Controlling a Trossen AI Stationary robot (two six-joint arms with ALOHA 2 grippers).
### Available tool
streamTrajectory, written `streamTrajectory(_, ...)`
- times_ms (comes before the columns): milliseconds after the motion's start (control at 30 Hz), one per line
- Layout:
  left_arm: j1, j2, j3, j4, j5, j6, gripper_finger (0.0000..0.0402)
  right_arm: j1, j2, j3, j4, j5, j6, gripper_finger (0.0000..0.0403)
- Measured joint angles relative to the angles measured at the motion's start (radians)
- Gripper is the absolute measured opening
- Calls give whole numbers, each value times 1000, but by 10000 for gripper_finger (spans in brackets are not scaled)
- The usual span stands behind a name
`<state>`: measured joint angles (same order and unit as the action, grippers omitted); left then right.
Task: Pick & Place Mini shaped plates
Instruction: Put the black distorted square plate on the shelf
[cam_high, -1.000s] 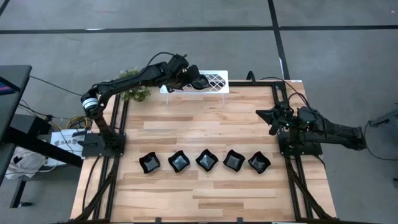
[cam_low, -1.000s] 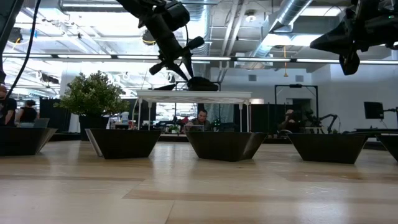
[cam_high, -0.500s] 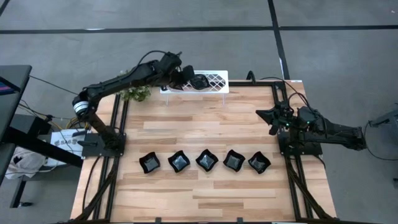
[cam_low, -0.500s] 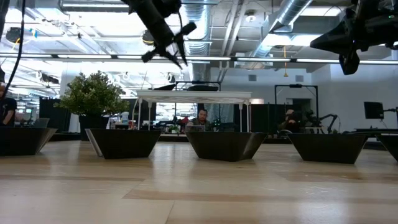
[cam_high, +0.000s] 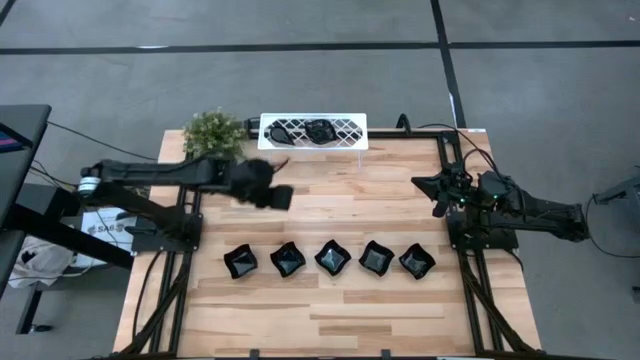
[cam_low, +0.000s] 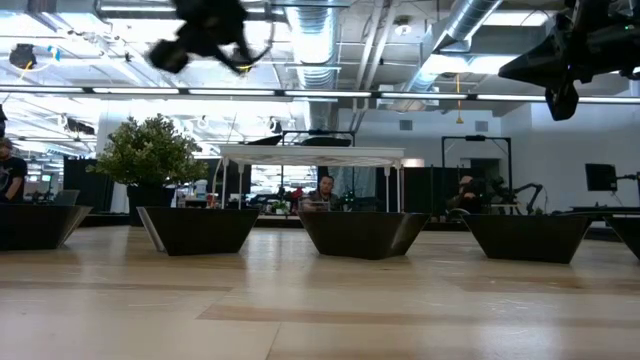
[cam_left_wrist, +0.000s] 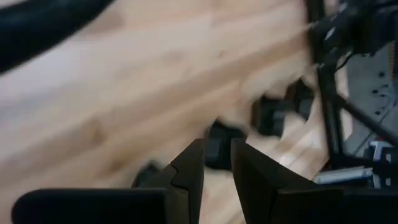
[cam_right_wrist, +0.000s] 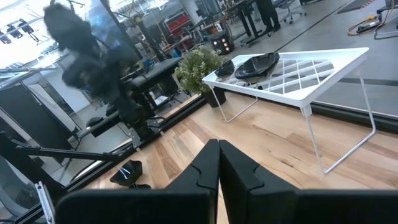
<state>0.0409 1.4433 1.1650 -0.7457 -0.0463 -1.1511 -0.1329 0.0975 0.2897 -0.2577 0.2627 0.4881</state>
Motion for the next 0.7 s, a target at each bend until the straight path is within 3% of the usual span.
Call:
streamTrajectory(267, -163, -248, -292, -35, 15, -223, 81, 0, 0, 0, -4, 0, 0, 1)
streamTrajectory(533, -256, -446, -557, -40, 14, -217, 81, 0, 0, 0, -4, 0, 0, 1)
streamTrajectory(700, -291, -511, -661, -40, 25, -215, 81, 0, 0, 0, -4, 0, 0, 1)
